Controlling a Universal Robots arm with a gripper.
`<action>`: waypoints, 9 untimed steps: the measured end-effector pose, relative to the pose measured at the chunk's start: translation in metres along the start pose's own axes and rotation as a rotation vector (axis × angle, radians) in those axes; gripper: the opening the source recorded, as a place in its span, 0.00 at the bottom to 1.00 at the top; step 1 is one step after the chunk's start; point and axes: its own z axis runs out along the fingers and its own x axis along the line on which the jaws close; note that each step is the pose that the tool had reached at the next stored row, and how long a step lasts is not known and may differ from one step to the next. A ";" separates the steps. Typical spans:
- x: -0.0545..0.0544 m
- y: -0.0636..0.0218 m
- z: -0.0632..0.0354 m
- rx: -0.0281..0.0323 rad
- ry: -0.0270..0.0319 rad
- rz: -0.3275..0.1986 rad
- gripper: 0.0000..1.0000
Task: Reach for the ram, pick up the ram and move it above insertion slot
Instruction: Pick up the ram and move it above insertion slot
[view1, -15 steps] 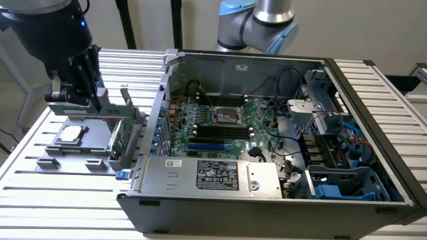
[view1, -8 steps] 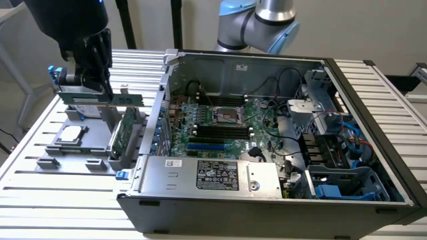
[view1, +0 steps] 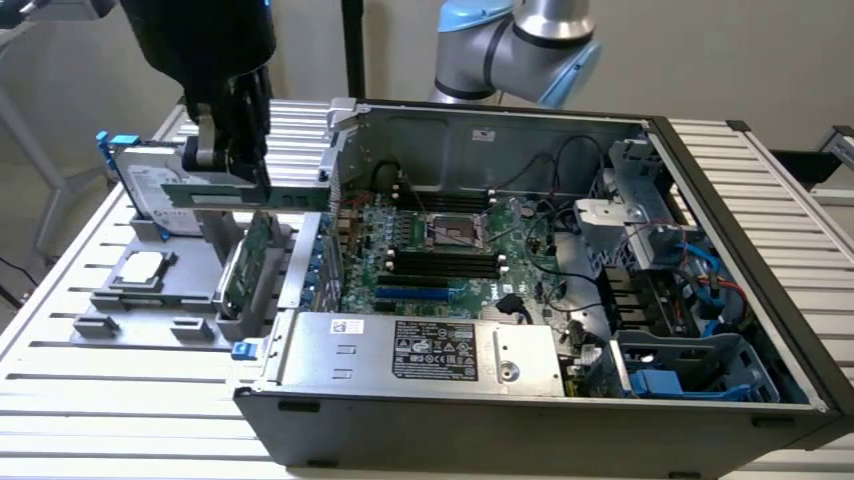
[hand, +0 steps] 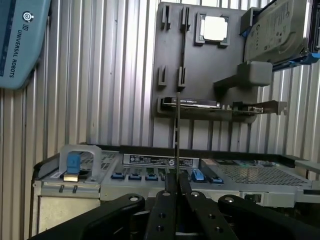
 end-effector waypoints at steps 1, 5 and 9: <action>0.000 -0.0045 -0.0001 0.0001 -0.0020 0.000 0.14; 0.001 -0.0225 -0.0006 0.0005 -0.0099 -0.001 0.14; 0.002 -0.0408 -0.0012 0.0008 -0.0167 -0.001 0.14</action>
